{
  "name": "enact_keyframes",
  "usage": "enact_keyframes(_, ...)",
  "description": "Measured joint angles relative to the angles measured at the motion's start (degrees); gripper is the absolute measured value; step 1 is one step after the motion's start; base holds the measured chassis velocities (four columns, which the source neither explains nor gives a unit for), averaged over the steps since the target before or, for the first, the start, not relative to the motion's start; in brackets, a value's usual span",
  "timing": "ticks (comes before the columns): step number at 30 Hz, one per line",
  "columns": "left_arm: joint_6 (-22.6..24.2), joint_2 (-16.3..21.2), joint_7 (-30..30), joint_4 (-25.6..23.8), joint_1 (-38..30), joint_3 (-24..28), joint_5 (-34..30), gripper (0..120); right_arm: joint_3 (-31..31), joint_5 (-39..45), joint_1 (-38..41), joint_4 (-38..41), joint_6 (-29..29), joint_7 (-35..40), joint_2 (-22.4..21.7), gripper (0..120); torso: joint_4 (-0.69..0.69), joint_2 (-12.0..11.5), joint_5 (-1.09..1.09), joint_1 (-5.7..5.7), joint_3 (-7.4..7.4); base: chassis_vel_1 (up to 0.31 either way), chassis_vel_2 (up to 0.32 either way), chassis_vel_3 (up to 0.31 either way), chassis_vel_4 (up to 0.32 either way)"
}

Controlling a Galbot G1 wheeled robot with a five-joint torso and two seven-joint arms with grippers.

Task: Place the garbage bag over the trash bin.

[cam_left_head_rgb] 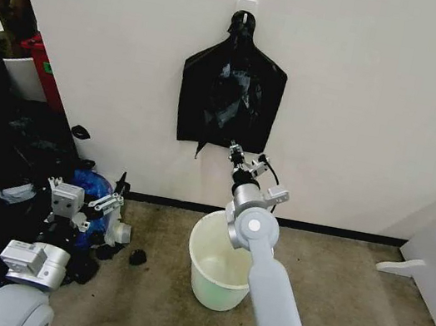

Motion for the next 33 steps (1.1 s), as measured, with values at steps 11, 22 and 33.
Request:
enact_keyframes(11, -0.2, -0.5, 0.0, -0.1, 0.1, -0.1, 0.3, 100, 0.0, 0.0, 0.1, -0.7, 0.0, -0.5, 0.0, 0, 0.00, 0.0, 0.00, 0.00, 0.00, 0.000, 0.000, 0.000, 0.000)
enact_keyframes(22, -0.4, -1.0, 0.1, -0.2, 0.3, 0.0, 0.7, 100, -1.4, -2.1, -4.1, 1.2, -0.4, -0.5, 0.0, 0, 0.00, 0.0, 0.00, 0.00, 0.00, 0.000, 0.000, 0.000, 0.000)
enact_keyframes(33, -0.5, -1.0, 0.4, -0.1, 0.1, 0.3, 0.9, 100, -2.8, -5.6, -11.3, 5.0, 0.1, -0.2, 0.0, 0, 0.00, 0.0, 0.00, 0.00, -0.01, 0.000, 0.000, 0.000, 0.000)
